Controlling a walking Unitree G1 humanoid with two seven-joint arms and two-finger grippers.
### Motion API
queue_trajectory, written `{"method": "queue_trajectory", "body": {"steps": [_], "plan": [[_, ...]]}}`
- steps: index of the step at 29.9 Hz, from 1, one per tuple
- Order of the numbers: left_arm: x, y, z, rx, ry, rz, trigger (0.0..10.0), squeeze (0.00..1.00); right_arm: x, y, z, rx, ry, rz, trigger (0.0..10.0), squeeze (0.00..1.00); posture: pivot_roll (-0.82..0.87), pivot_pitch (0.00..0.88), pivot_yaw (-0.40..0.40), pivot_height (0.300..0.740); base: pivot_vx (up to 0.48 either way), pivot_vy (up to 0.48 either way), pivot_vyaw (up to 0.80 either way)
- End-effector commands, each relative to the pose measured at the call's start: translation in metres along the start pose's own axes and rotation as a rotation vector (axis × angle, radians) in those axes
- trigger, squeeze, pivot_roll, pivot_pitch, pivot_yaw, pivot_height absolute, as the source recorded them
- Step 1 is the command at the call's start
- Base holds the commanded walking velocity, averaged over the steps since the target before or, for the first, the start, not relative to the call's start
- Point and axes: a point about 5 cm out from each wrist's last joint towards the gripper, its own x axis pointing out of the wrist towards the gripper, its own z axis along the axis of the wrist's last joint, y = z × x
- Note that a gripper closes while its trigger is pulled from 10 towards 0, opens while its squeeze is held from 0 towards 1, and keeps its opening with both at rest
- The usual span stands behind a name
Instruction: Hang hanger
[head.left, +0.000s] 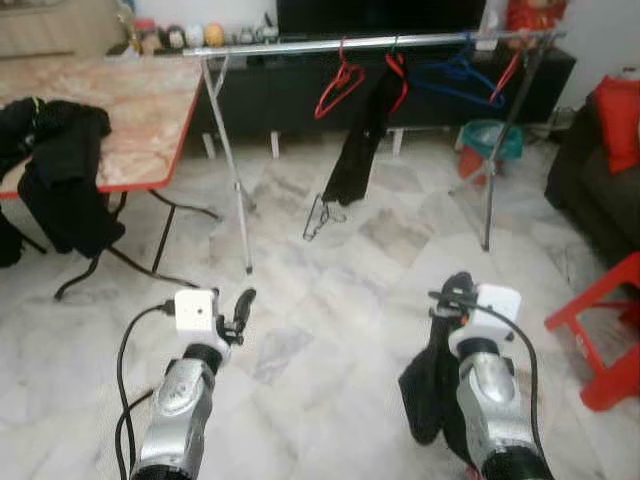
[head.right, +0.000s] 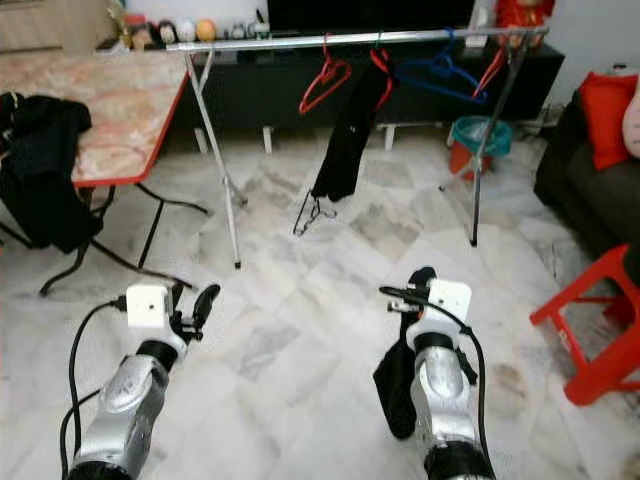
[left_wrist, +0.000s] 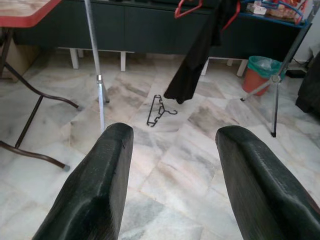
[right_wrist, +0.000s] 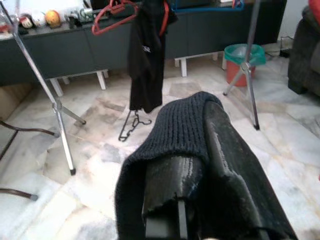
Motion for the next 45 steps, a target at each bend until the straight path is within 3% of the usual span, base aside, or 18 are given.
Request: {"method": "queue_trajectory", "body": {"steps": [1,18,27,32,39,45], "plan": [[0.002,-0.002,0.003,-0.001,-0.013,-0.009,10.0,0.00,0.005,0.002,0.011,-0.004,-0.048,0.014,10.0,0.00,-0.02,0.000,-0.017,0.740,0.270,0.000,0.00],[0.007,-0.007,0.005,-0.012,-0.027,-0.018,10.0,0.00,0.006,0.001,0.007,-0.045,-0.019,0.024,10.0,0.00,-0.01,0.000,-0.017,0.740,0.313,0.000,0.00],[0.006,-0.002,0.005,-0.014,-0.027,-0.013,10.0,0.00,0.003,0.007,0.005,-0.022,-0.020,0.043,10.0,0.00,-0.01,0.000,-0.010,0.740,0.319,0.000,0.00],[0.005,-0.003,0.003,-0.021,-0.023,-0.010,10.0,0.00,0.001,0.011,0.009,-0.071,-0.071,0.093,10.0,0.00,-0.02,0.000,-0.005,0.740,0.352,0.000,0.24],[0.005,0.004,0.006,-0.019,-0.028,0.004,10.0,0.00,0.000,0.015,0.008,-0.021,-0.061,0.105,10.0,0.00,-0.01,0.000,-0.007,0.740,0.390,0.000,0.23],[0.005,0.007,0.007,-0.014,-0.029,0.018,10.0,0.00,0.001,0.015,0.008,-0.031,-0.061,0.096,10.0,0.00,-0.01,0.000,-0.004,0.740,0.414,0.000,0.00]]}}
